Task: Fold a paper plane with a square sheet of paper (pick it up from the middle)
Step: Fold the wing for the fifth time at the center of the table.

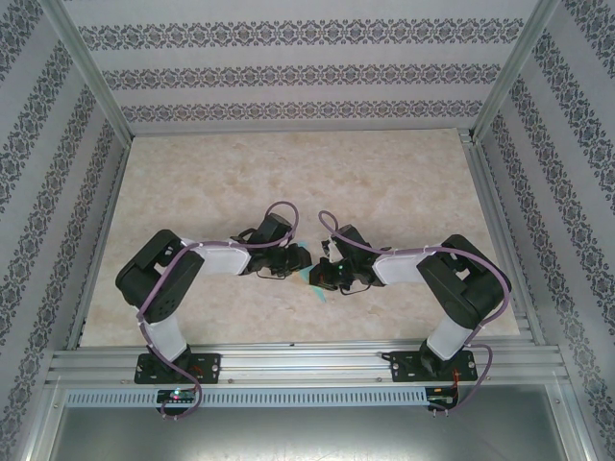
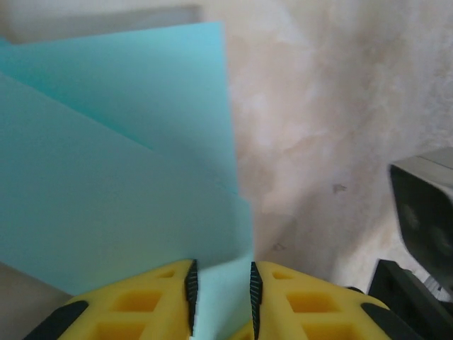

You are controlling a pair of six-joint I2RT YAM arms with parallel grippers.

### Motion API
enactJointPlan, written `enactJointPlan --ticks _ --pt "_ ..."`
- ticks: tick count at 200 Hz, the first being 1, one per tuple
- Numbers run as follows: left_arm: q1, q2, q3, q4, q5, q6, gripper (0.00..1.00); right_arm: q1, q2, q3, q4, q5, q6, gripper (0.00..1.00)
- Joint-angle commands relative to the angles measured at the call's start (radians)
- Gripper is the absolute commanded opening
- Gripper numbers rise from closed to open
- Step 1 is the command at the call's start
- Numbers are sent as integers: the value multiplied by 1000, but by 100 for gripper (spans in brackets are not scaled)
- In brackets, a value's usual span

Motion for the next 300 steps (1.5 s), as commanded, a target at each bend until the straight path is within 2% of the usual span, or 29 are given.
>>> enactJointPlan --ticks 1,31,67,169,230,269,300 --pt "-17 17 -22 40 -30 -33 30 1 52 -57 -122 69 0 7" --pt "16 14 -39 -25 -116 -6 30 1 52 -64 -130 71 -4 7" --pt "86 44 -34 -28 -110 32 31 1 54 -58 -144 70 -12 7" --pt "196 37 41 -160 -161 157 31 3 49 -58 -158 66 -19 6" --pt "276 9 92 -211 -98 215 32 6 59 -49 -146 49 -17 7" --pt "274 -99 95 -220 -51 201 34 7 59 -33 -139 49 -8 7" --pt "242 -132 73 -132 65 158 33 6 61 -27 -130 51 -2 8"
